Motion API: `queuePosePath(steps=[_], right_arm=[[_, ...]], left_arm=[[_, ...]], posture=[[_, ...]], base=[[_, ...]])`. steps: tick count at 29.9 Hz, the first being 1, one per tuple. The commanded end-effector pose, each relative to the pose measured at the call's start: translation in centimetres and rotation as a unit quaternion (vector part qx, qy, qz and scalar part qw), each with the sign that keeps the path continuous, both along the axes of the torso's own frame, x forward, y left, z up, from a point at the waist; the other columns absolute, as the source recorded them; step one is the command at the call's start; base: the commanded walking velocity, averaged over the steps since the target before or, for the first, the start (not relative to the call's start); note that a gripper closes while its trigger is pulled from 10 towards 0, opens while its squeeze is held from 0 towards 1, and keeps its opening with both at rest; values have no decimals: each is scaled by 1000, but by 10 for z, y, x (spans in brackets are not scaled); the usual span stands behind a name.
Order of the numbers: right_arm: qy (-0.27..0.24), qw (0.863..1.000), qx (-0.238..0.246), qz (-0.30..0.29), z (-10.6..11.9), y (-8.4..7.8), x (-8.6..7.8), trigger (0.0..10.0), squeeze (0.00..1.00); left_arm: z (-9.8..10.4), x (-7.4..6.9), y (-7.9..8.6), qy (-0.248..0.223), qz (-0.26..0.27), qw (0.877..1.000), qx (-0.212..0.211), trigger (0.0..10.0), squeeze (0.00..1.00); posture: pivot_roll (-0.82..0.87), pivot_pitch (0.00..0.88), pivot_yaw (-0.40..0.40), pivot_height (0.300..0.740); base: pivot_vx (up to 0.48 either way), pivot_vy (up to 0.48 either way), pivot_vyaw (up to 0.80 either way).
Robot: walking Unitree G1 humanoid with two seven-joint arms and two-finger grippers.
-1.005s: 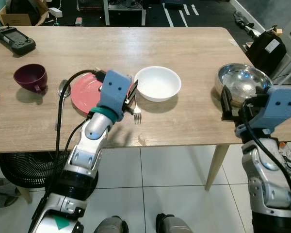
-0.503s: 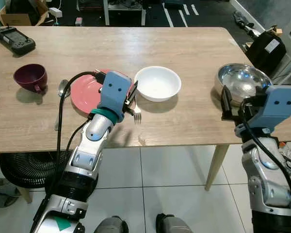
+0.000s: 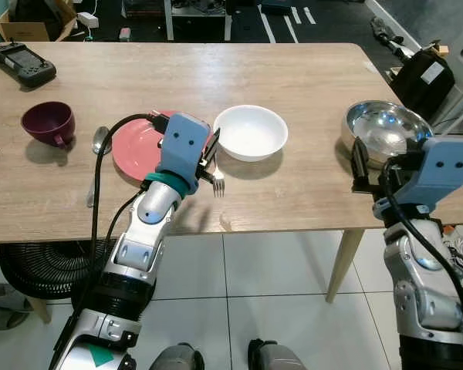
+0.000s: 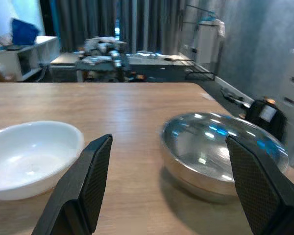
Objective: Setting the table
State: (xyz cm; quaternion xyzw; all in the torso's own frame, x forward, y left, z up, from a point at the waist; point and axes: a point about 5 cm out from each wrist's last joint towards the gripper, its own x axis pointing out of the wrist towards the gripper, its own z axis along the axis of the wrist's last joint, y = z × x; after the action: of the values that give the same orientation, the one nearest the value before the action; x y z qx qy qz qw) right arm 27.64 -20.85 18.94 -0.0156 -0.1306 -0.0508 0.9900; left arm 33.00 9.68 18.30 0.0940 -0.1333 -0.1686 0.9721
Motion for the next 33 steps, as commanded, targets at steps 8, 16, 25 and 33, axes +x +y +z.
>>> queuePosePath(steps=[8,16,25,33], right_arm=[[9,1000,12,-15,-4,-7,-3,10000,0],[9,1000,12,-16,-4,-7,-3,10000,0],[9,1000,12,-17,-4,-8,-4,10000,0],[10,1000,12,-16,-4,-7,-4,10000,0]], left_arm=[[-2,0,-5,7,-7,1000,5,10000,0],[-1,1,-6,7,-9,1000,6,10000,0],[-1,1,-6,7,-10,1000,5,10000,0],[-1,1,-7,8,-11,1000,7,10000,0]], posture=[[-4,0,42,740],[-6,0,41,740],[-6,0,41,740],[-7,0,43,740]], base=[[0,0,-800],[0,0,-800],[0,0,-800],[0,0,-800]])
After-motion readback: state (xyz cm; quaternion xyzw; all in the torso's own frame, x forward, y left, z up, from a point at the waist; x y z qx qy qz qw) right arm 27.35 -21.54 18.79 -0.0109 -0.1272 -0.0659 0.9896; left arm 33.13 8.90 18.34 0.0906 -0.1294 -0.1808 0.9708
